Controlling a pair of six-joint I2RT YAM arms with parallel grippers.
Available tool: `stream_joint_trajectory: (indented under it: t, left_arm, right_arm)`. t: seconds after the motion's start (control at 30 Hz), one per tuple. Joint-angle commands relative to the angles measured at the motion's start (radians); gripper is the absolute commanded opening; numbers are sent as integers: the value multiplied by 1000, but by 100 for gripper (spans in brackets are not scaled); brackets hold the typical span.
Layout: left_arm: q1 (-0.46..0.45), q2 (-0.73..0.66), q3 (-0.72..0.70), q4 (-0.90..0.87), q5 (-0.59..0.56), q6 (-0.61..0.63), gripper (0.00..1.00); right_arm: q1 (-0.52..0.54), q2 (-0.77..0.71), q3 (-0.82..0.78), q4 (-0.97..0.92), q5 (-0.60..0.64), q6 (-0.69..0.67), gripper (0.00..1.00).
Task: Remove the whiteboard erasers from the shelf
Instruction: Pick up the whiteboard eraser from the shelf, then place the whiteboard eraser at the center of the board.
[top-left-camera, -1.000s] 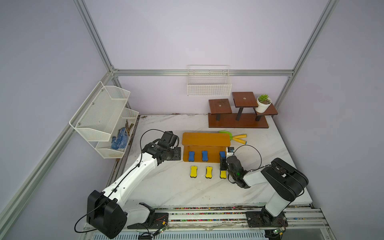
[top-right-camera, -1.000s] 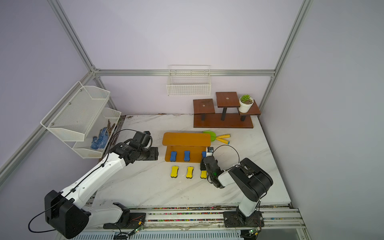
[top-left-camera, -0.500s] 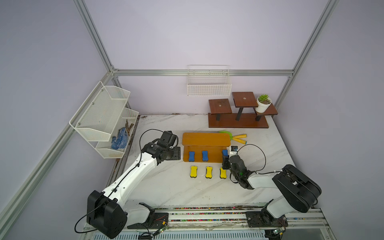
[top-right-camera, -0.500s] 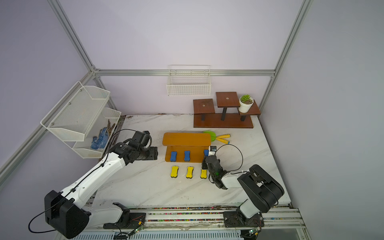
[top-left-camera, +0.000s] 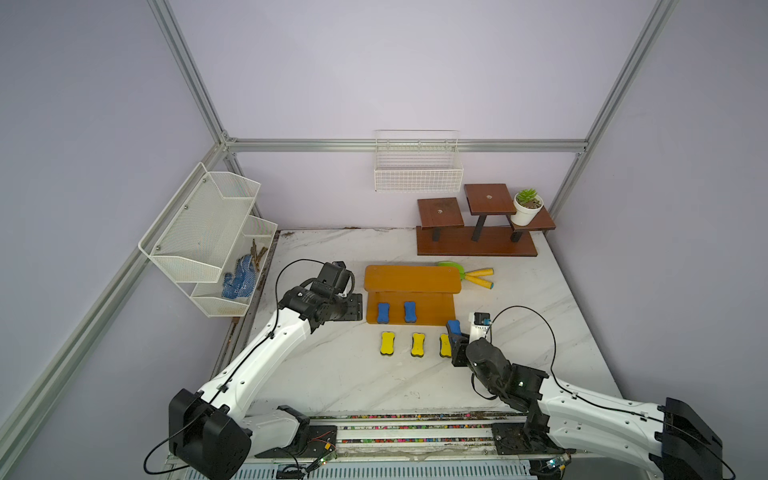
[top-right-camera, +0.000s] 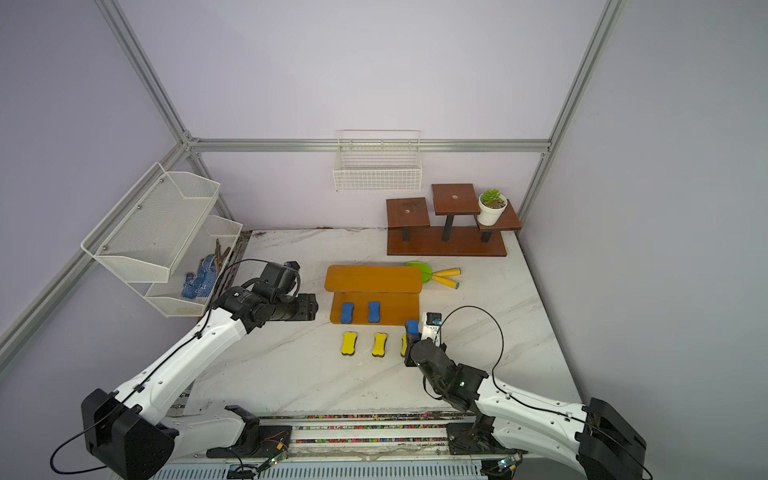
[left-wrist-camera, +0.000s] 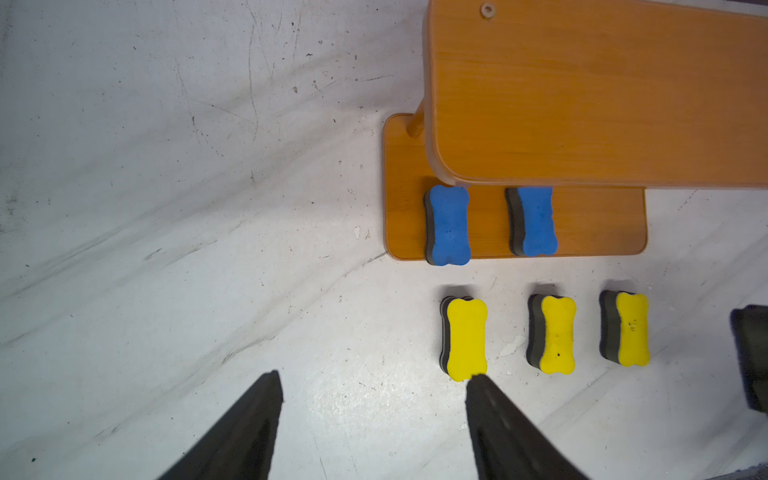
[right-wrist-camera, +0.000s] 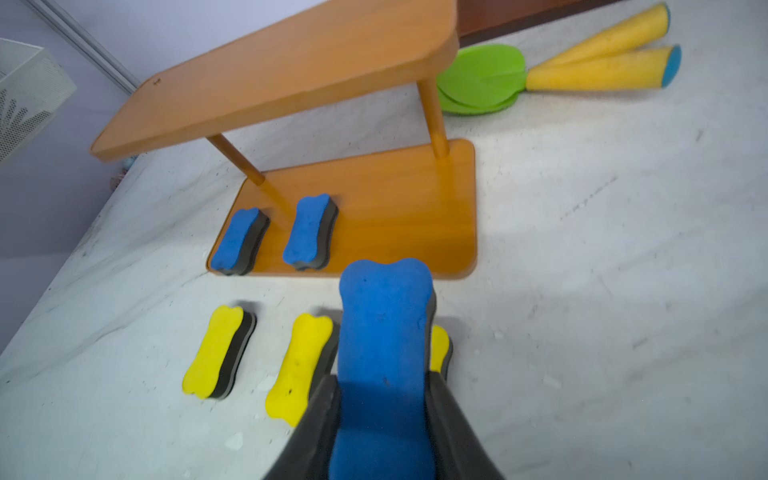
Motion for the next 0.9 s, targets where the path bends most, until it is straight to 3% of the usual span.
stream_joint_trajectory:
  t: [0.0,0.17,0.27,0.57,0.87]
  left_arm:
    - [7,-33,5,26,35,28,74]
    - [7,-52,-1,29,40,30,74]
    - [7,-58,-3,29,38,32,74]
    - [7,-57,-7,31,31,32,74]
    - [7,-52,-9,30,22,34,74]
  right_arm:
    - [130,14,45,-292,115,215,31]
    - [333,171,136,-458,158,454,31]
    - [387,220,154,-475,154,528,31]
    - [394,277,106,-412,110,592,33]
    - [394,372,143,-435,99,617,43]
